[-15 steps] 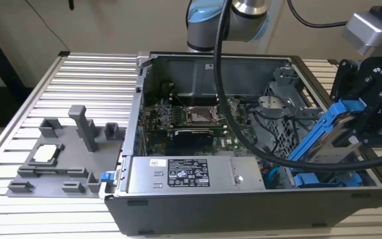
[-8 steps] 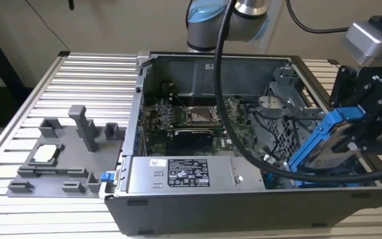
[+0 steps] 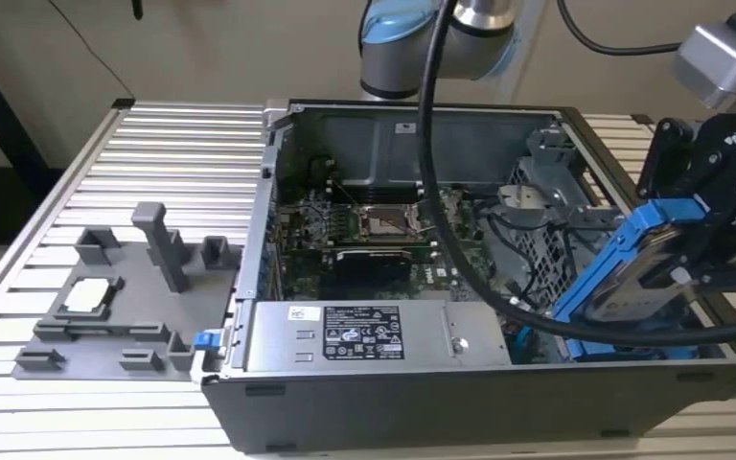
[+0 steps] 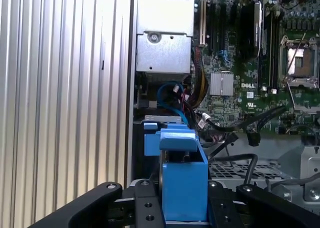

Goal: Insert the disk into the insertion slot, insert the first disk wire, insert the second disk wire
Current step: 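Insert the disk into the insertion slot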

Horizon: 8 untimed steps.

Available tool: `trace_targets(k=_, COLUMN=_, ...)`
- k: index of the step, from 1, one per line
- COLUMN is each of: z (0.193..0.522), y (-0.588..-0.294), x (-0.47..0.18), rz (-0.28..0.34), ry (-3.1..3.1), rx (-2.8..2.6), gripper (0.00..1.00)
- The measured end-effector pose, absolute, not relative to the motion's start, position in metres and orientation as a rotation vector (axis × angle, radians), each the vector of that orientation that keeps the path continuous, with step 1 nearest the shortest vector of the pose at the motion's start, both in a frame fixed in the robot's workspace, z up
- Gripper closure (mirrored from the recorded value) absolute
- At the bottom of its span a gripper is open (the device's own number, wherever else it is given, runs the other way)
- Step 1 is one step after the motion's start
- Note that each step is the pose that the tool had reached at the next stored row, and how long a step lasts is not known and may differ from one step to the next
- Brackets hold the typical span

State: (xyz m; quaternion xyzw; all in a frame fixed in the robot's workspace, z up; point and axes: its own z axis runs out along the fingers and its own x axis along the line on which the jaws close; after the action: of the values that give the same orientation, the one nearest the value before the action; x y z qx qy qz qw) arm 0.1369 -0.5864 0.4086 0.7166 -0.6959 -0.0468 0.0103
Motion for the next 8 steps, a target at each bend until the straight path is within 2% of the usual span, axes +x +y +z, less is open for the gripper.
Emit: trace_targets(k=8, z=0.4052, y=-0.5865, x=0.143, rz=-0.155, ry=-2.167, rx=2.231, gripper=0.67)
